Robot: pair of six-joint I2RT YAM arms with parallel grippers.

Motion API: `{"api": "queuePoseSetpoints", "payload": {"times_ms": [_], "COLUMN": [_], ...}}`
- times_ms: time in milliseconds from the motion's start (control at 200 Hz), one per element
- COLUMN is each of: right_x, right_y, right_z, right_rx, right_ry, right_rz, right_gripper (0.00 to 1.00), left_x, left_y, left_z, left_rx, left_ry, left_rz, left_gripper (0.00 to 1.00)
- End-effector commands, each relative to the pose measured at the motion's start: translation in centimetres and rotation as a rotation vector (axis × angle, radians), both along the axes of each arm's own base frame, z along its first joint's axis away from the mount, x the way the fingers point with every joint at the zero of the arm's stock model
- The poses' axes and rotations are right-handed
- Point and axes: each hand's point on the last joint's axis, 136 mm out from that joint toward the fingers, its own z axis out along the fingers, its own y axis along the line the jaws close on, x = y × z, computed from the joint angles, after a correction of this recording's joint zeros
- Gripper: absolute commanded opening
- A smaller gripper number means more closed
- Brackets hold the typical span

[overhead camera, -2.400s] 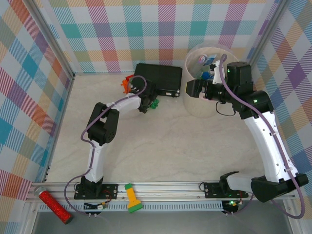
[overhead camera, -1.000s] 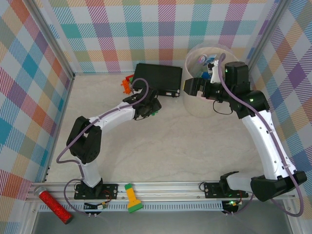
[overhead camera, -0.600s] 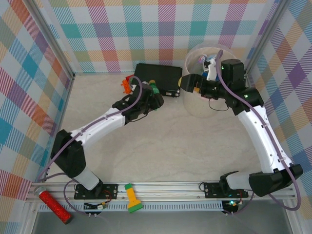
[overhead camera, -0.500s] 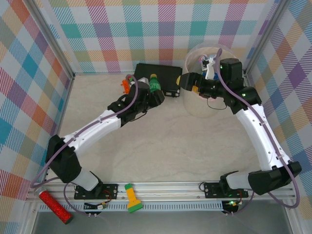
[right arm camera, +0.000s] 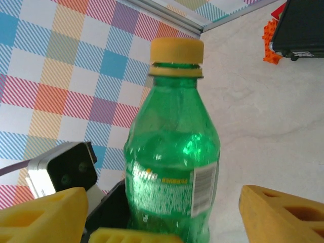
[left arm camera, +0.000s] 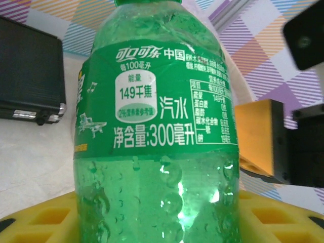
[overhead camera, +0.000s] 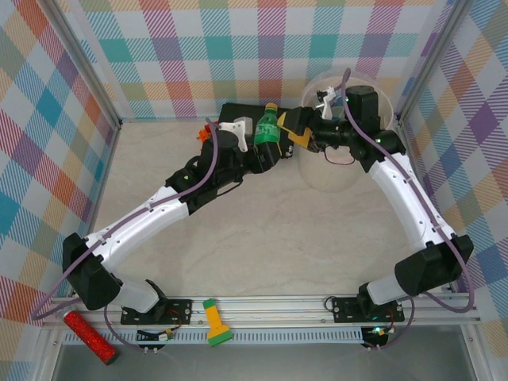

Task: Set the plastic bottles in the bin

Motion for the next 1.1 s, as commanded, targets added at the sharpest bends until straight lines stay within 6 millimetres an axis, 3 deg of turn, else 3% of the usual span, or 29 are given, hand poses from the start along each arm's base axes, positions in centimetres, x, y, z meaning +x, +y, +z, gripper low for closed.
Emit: {"api": "queuePoseSetpoints", "payload": {"times_ms": [0,495,700,865,1005,1095], "right_x": [0.2,-0.2,-0.3,-0.3,0.3,0.9], "right_y": [0.6,4.0,4.3,3.9,3.0,1.7], "right_z": [1.6,1.3,1.2,2.1,2.8,3.3], "right_rx": [0.05,0.063,0.049,0.036,0.024,0.022], "right_ry": [-0.003,0.014,0.005,-0.037,-0.053,-0.062], "right_rz": [0.025,0.078,0.066,0.041,0.023,-0.005], "right_gripper": [0.76,0.71,0.59,0.58,0.58,0.57], "left_x": [-1.5,-2.2,-2.1,-2.1,-2.3,-2.7], "left_y": [-0.5,-0.9,-0.8,-0.4,0.4,0.9], "left_z": [4.4,4.7,4.2,3.7,4.1,4.6], "left_rx": [-0.058,-0.067,-0.063,-0.057,-0.055,-0.054], "left_ry": [-0.098,-0.096,-0.085,-0.075,-0.079,-0.086], "left_rz": [-0.052,-0.081,-0.071,-0.052,-0.034,-0.026], "left_gripper": [0.53,0.53,0.54,0.67,1.0,1.0]}}
